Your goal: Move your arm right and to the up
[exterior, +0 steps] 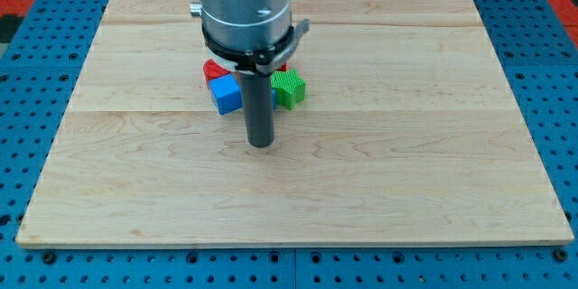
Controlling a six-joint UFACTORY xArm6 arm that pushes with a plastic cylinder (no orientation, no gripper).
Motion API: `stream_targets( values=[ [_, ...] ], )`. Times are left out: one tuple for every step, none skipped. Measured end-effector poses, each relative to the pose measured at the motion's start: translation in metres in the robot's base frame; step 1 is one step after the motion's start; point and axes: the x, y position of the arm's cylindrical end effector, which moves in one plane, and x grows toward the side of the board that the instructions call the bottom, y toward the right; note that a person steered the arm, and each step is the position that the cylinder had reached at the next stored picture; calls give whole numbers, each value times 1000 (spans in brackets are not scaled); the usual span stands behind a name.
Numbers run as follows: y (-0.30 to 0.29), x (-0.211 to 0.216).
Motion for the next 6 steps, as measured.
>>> stream_targets(
  values=[
    [12,1],
    [33,3],
    [58,-13],
    [87,-44],
    [94,-87],
    [94,-124]
  ],
)
